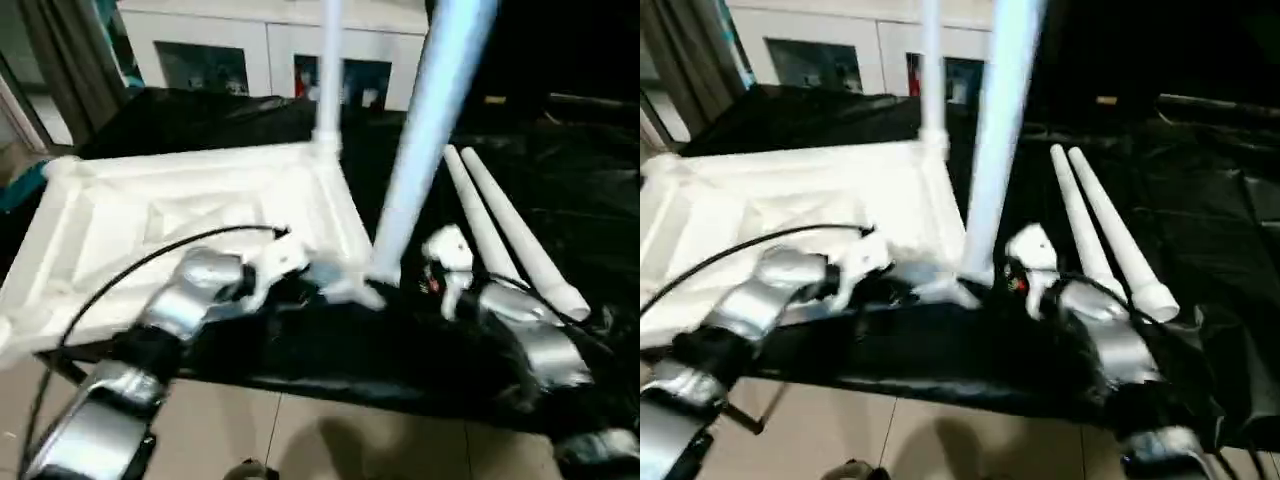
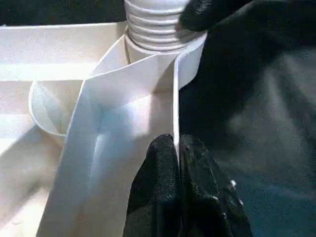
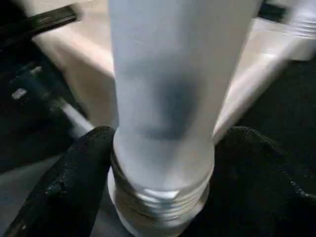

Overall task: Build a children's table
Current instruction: Rotate leg to tighten

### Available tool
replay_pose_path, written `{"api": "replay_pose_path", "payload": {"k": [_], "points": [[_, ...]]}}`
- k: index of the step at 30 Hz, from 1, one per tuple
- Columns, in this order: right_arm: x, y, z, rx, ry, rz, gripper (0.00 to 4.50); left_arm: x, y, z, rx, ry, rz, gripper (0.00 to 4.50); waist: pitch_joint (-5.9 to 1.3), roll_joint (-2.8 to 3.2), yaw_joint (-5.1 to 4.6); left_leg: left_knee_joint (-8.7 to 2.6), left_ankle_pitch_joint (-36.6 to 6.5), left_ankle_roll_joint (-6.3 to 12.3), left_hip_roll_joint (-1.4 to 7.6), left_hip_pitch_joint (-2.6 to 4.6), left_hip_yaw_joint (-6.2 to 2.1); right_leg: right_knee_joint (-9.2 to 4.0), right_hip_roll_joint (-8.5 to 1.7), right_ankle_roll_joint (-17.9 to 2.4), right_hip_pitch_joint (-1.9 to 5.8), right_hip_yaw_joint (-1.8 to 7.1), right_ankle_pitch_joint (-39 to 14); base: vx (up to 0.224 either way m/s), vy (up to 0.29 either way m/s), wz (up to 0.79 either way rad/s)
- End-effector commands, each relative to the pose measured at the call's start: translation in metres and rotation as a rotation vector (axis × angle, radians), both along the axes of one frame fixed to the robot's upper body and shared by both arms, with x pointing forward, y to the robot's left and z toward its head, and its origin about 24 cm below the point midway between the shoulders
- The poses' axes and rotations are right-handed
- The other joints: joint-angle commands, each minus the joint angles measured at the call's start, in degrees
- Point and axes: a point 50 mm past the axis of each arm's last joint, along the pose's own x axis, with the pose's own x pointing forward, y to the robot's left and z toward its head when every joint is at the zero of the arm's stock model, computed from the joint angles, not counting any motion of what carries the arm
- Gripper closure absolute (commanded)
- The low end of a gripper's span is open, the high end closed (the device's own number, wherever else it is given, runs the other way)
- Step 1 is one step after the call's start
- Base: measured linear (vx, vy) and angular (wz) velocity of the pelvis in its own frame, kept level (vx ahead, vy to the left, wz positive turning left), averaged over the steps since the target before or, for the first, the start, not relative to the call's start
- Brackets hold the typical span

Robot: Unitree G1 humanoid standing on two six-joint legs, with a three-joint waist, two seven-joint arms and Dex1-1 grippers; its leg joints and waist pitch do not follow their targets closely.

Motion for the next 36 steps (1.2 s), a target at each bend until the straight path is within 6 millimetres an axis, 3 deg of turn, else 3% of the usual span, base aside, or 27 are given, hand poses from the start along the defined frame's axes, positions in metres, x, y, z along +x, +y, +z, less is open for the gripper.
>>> {"api": "replay_pose_path", "payload": {"k": [1,7,16,26,29,31,33,34,36], "points": [[-0.007,-0.008,0.004,-0.022,0.029,0.069,0.62,-0.008,-0.008,0.007,-0.056,0.019,-0.086,4.50,-3.67,-0.69,0.16,-4.43,-15.15,1.94,4.85,1.60,-2.22,-4.67,-5.43,-11.90,2.24,3.32,-16.32,0.000,0.000,0.00],[-0.011,-0.011,0.006,-0.014,0.055,0.114,0.62,-0.011,-0.009,0.009,-0.072,0.017,-0.102,4.50,-3.69,-0.95,0.45,-4.31,-13.48,2.49,4.75,1.38,-2.20,-4.69,-5.40,-11.24,2.26,3.30,-16.66,0.000,0.000,0.00],[-0.013,-0.008,0.007,0.021,0.093,0.142,1.53,-0.012,-0.010,0.012,-0.079,0.017,-0.110,4.50,-3.95,-0.85,0.64,-4.06,-11.34,3.13,4.67,1.28,-2.10,-4.25,-5.24,-12.12,2.37,3.19,-12.96,0.000,0.000,0.00],[-0.013,-0.008,0.007,0.020,0.096,0.143,1.68,-0.013,-0.009,0.012,-0.077,0.018,-0.110,4.50,-3.98,-0.89,0.70,-4.03,-11.30,2.85,4.66,1.33,-2.15,-4.23,-5.27,-11.99,2.44,3.15,-13.27,0.000,0.000,0.00],[-0.005,-0.009,-0.014,0.052,0.115,-0.110,1.74,0.003,-0.016,0.004,-0.047,-0.039,0.057,4.50,-3.91,-0.72,0.34,-3.96,-11.41,2.36,4.48,1.31,-2.08,-4.35,-5.22,-12.27,2.05,3.23,-13.09,0.000,0.000,0.00],[0.000,-0.009,-0.024,0.071,0.124,-0.268,1.76,0.013,-0.023,0.003,-0.045,-0.076,0.150,4.50,-3.98,-0.78,0.37,-4.06,-12.86,0.91,4.39,1.59,-2.35,-4.76,-5.53,-11.38,2.37,3.08,-16.60,0.000,0.000,0.00],[0.008,-0.006,-0.035,0.116,0.158,-0.494,1.76,0.021,-0.035,0.004,-0.047,-0.102,0.230,4.50,-3.74,-0.64,-0.08,-4.28,-15.85,-0.39,4.33,1.94,-2.41,-5.37,-5.47,-10.63,2.01,3.09,-20.25,0.000,0.000,0.00],[0.011,-0.004,-0.039,0.130,0.172,-0.572,1.76,0.025,-0.040,0.004,-0.049,-0.118,0.264,4.50,-3.88,-0.54,-0.16,-4.32,-15.55,-0.79,4.29,1.69,-2.54,-5.19,-5.56,-10.44,2.17,3.07,-20.07,0.000,0.000,0.00],[0.013,-0.002,-0.042,0.135,0.179,-0.606,1.76,0.026,-0.044,0.005,-0.050,-0.123,0.283,4.50,-3.79,-0.37,-0.40,-4.47,-16.75,-1.37,4.40,1.97,-2.66,-5.36,-5.46,-10.04,2.04,3.06,-20.50,0.000,0.000,0.00]]}}
